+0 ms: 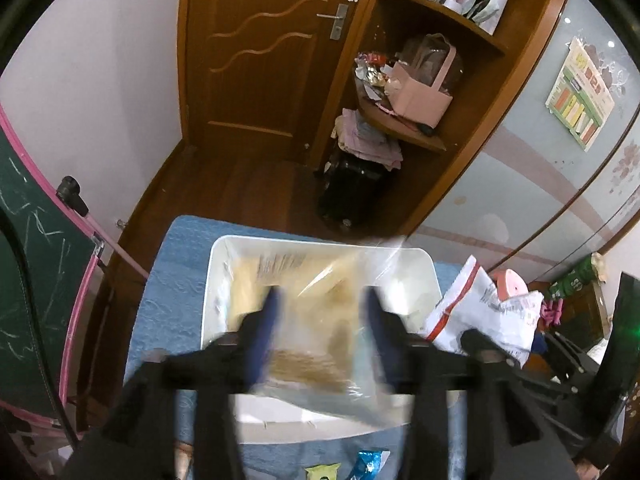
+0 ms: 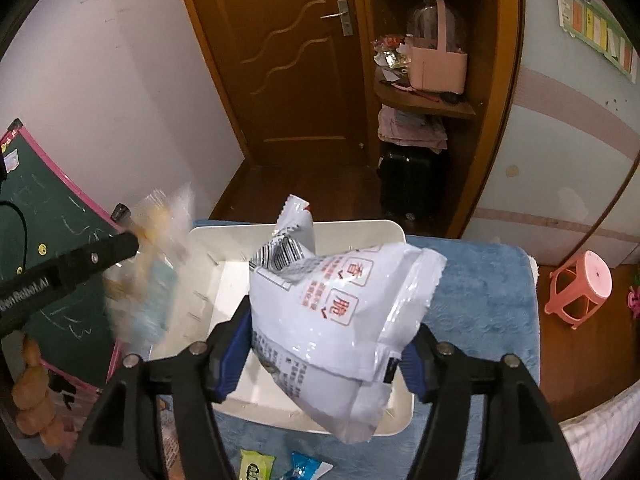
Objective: Organize snacks
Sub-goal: 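Carry both bags into the white bin and open both tools, then withdraw both tools from the bin back over the snacks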
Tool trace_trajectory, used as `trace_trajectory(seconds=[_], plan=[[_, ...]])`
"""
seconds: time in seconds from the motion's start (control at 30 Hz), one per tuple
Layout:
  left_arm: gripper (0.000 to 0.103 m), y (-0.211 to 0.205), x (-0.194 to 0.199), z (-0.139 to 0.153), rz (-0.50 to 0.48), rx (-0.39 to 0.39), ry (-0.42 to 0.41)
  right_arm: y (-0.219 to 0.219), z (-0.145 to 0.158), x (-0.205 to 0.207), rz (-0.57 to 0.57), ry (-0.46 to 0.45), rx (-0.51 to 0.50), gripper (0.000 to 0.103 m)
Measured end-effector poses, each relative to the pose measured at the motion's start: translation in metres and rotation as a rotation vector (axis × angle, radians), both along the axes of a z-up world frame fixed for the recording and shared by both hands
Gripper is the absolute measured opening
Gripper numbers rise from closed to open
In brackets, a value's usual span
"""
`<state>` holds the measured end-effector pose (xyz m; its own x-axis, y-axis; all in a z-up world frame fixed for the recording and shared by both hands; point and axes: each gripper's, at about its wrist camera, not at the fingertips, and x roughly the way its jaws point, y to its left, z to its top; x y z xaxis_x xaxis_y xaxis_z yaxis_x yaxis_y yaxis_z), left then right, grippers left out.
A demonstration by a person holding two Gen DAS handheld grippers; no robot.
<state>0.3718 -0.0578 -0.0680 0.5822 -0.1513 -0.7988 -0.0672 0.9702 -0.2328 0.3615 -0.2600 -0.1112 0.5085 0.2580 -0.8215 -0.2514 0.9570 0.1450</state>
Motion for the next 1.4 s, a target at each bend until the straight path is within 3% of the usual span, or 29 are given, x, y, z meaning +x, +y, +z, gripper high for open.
trace_trajectory(seconds=[0.03,0.07,0.13,0.3,0.5,0.63,0.8,1.2,1.4], plan=[[0.085,0.001,-0.001,0.003,0.017,0.008,-0.014,0.0,-0.002,-0.001,-0.001,0.0,-0.006,0.065],[0.087,0.001,-0.003,0.006,0.039,0.018,-0.035,0.0,-0.002,-0.002,-0.003,0.002,-0.012,0.065],[0.088,0.003,-0.007,0.011,0.043,0.024,-0.066,-0.002,-0.003,-0.003,-0.009,0.001,-0.01,0.065],[0.088,0.007,-0.014,0.013,0.03,0.024,-0.041,-0.005,-0.003,-0.01,-0.026,0.002,-0.007,0.065],[0.088,0.009,-0.033,0.014,0.0,0.028,-0.028,0.001,-0.003,-0.023,-0.023,-0.011,-0.073,0.066],[0.088,0.008,-0.047,0.014,-0.023,0.043,-0.025,0.003,-0.009,-0.026,-0.029,0.047,-0.057,0.066],[0.088,0.013,-0.064,0.013,-0.034,0.045,-0.017,0.004,-0.006,-0.034,-0.07,0.009,-0.052,0.092],[0.088,0.026,-0.101,0.022,-0.044,0.05,-0.018,0.005,0.015,-0.063,-0.09,-0.01,-0.037,0.093],[0.088,0.029,-0.129,0.035,-0.082,0.048,-0.073,0.0,0.026,-0.096,-0.082,0.002,-0.012,0.093]])
